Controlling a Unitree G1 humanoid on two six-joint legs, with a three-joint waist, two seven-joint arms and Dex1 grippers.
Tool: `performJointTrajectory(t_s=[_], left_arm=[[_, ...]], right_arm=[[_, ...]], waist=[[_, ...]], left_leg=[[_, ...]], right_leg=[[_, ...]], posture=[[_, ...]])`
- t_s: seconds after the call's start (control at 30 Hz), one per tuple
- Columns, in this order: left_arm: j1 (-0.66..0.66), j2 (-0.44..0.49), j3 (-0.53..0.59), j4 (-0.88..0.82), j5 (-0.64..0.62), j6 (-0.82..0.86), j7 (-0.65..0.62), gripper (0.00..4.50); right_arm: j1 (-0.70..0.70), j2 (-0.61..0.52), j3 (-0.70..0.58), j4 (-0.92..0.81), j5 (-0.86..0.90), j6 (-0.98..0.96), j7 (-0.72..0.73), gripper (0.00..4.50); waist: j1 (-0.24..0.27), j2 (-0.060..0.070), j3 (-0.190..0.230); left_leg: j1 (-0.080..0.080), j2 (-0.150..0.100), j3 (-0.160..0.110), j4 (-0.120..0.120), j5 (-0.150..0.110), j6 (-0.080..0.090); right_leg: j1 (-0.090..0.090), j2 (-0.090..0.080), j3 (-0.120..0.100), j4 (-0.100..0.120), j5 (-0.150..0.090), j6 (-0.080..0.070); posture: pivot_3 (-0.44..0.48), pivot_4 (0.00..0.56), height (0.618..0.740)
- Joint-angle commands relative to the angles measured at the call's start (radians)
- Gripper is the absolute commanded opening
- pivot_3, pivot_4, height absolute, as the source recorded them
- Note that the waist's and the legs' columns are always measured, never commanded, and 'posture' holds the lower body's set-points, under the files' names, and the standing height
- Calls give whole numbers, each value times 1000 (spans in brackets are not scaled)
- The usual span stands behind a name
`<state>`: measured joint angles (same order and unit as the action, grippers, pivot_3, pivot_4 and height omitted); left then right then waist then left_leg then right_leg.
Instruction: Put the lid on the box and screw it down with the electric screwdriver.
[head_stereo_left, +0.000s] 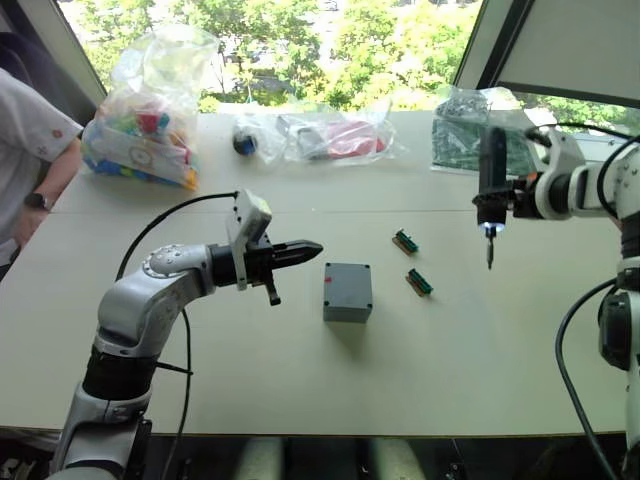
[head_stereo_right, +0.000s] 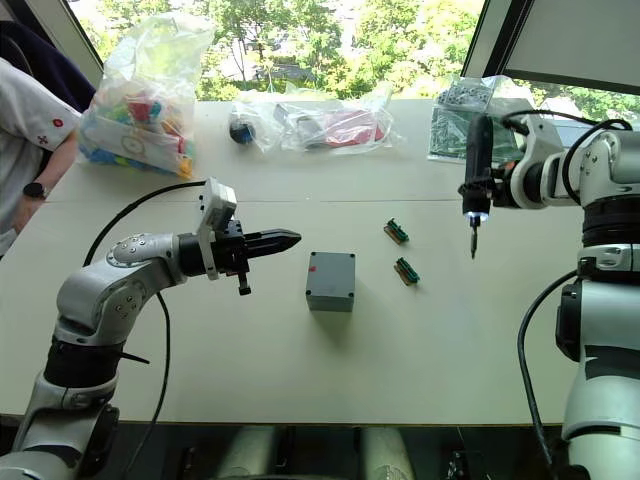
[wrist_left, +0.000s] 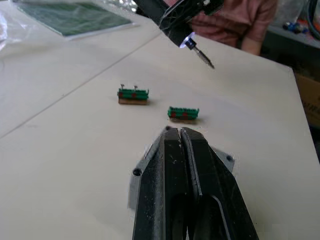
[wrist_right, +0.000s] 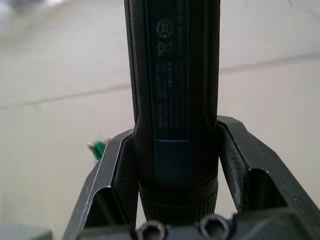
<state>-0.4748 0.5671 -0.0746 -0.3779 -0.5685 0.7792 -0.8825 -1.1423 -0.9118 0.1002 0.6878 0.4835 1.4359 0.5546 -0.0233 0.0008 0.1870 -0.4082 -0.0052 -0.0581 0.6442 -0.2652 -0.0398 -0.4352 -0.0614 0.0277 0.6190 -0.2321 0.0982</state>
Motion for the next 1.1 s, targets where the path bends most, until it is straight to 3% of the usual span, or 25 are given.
performJointTrajectory(t_s=[0.03, 0.4, 0.6, 0.67, 0.7, 0.83, 1.1], left_arm=[[38, 65, -31, -128, 1, 0, -23, 0], [70, 121, -65, -184, 6, -3, -17, 0], [102, 148, -13, -79, 40, -31, 3, 0], [104, 147, 2, -46, 38, -43, 0, 0], [108, 150, 1, -34, 43, -52, -6, 0], [127, 167, -13, -11, 63, -73, -26, 0], [130, 160, -5, 21, 56, -76, -42, 0]], right_arm=[[12, -59, 114, -89, 17, 94, 143, 1897], [61, -42, 144, -31, -57, 72, 192, 1897], [131, -46, 152, -60, -89, 34, 218, 1897], [144, -41, 151, -65, -97, 33, 221, 2873], [152, -42, 159, -71, -102, 31, 227, 3028], [173, -52, 169, -94, -115, 8, 250, 4351], [138, -69, 129, -130, -173, -144, 270, 4429]], waist=[[-10, 0, 0], [-19, 0, 1], [-19, 0, 1], [-19, 0, 1], [-18, 0, 1], [-18, -2, 0], [-18, -3, 0]], left_leg=[[0, 0, 0, 0, 0, 0], [2, 0, -2, 5, 0, -1], [2, 0, -2, 4, 0, -1], [2, 1, -2, 5, 1, -1], [2, 1, -2, 5, 1, -1], [5, 1, -2, 6, 1, -1], [8, 0, -2, 8, 1, -1]], right_leg=[[0, 0, 0, 0, 0, 0], [3, 2, 0, 2, 2, -1], [3, 2, 0, 2, 3, 0], [3, 2, 0, 3, 3, 0], [3, 2, 0, 3, 3, 0], [7, 2, 0, 3, 3, 0], [10, 2, 0, 5, 3, 0]], posture=[[0, 150, 740], [0, 150, 740], [0, 150, 740], [0, 150, 740], [0, 150, 740], [0, 150, 740], [0, 150, 740]])
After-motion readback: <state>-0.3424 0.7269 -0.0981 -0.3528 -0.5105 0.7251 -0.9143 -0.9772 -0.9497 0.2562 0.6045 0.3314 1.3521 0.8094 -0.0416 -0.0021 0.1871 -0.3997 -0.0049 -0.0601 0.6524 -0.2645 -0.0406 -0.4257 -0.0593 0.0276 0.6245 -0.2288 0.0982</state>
